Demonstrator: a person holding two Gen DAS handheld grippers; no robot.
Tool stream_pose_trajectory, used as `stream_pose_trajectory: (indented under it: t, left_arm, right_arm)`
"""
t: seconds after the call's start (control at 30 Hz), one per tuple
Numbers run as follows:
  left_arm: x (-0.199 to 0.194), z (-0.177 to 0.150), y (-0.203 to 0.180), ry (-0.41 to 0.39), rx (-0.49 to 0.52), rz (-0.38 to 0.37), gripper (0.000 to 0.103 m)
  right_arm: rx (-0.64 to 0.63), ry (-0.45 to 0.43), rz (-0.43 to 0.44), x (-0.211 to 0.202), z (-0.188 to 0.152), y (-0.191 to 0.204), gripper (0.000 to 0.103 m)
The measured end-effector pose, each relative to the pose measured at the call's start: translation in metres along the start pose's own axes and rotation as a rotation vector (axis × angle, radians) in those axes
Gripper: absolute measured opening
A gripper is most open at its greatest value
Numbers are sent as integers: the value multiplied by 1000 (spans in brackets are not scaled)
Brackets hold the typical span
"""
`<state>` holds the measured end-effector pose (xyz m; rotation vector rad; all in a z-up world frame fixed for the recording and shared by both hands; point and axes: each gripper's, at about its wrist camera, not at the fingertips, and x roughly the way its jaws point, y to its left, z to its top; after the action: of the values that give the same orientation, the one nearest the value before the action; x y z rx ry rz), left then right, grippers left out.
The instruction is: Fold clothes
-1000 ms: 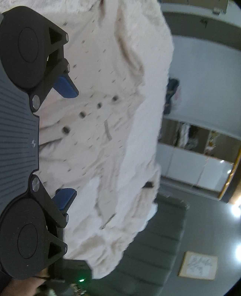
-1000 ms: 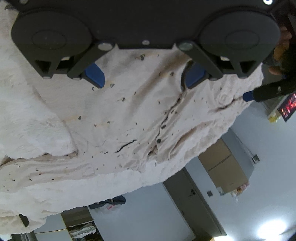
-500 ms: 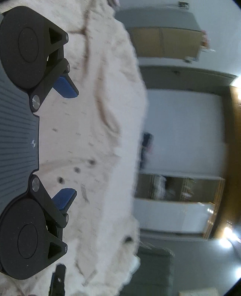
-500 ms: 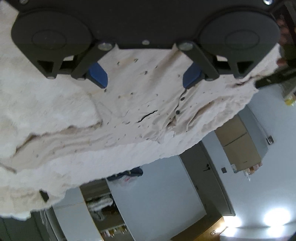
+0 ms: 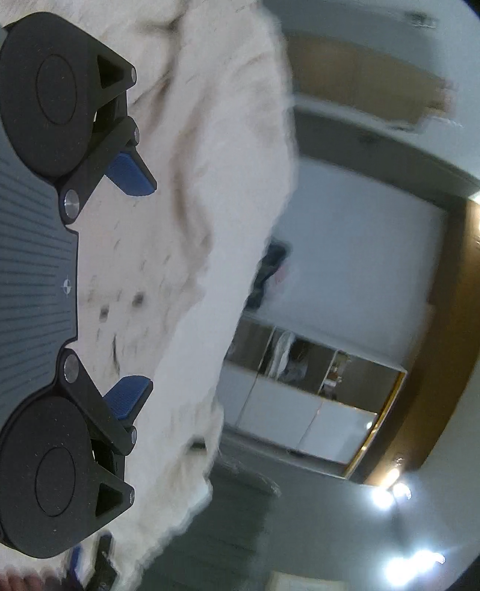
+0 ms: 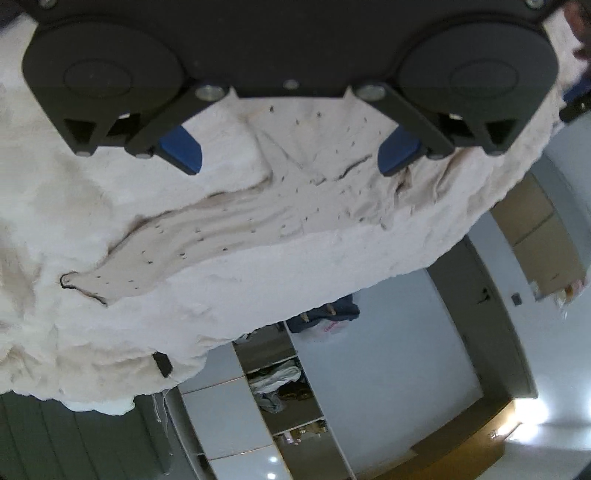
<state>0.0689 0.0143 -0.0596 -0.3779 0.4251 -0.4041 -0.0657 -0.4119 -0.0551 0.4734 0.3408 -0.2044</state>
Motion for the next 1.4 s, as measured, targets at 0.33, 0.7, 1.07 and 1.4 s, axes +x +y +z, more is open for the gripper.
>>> stream_pose_trajectory:
  t: [0.33, 0.7, 1.07, 1.4]
  left_arm:
    - [21, -31, -9, -66, 226, 138, 103]
    - [31, -29, 18, 58, 146, 66, 103]
    - [18, -39, 12, -30, 115, -76, 103]
    - [12, -47, 7, 46, 175, 52, 103]
  right_arm:
    - [-250, -49, -175, -1, 24, 1, 103]
    - [-325, 24, -318, 21, 29, -8, 103]
    - [-21, 18, -445, 62, 69, -102, 71]
    - [342, 88, -466, 145, 104, -254, 60]
